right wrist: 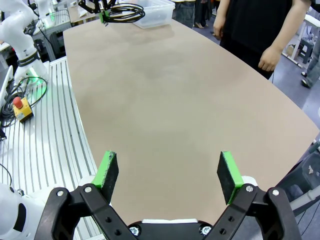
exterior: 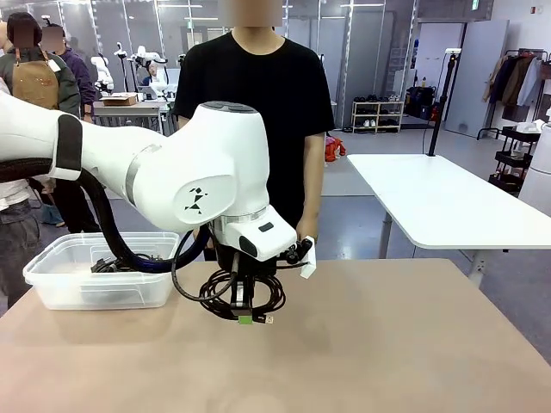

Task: Organize and store the cables.
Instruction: Place the USB Extension Cable into the Organizing box.

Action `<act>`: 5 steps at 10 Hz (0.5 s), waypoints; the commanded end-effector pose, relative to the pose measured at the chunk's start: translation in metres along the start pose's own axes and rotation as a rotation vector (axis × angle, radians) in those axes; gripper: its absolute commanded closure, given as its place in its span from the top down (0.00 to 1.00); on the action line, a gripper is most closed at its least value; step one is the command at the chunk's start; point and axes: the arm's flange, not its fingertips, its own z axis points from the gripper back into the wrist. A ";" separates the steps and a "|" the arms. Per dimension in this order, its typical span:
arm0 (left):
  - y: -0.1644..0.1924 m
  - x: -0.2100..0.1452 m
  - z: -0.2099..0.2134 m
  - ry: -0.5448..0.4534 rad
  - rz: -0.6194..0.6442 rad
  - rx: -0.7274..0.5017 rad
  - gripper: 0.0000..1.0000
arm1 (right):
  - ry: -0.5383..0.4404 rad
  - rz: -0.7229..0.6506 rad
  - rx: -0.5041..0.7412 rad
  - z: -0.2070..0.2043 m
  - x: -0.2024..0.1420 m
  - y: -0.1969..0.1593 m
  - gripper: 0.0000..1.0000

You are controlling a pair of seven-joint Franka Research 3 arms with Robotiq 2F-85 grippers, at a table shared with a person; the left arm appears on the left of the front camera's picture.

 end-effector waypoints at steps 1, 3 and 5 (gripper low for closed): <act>0.001 0.002 0.003 0.002 0.012 0.004 0.00 | -0.012 0.020 -0.005 0.000 0.000 -0.001 1.00; 0.000 0.000 0.000 0.000 0.000 0.000 0.12 | -0.012 0.020 -0.005 0.000 0.000 -0.001 1.00; 0.022 -0.038 0.035 -0.006 0.023 0.009 0.12 | -0.012 0.020 -0.005 0.000 0.000 -0.001 1.00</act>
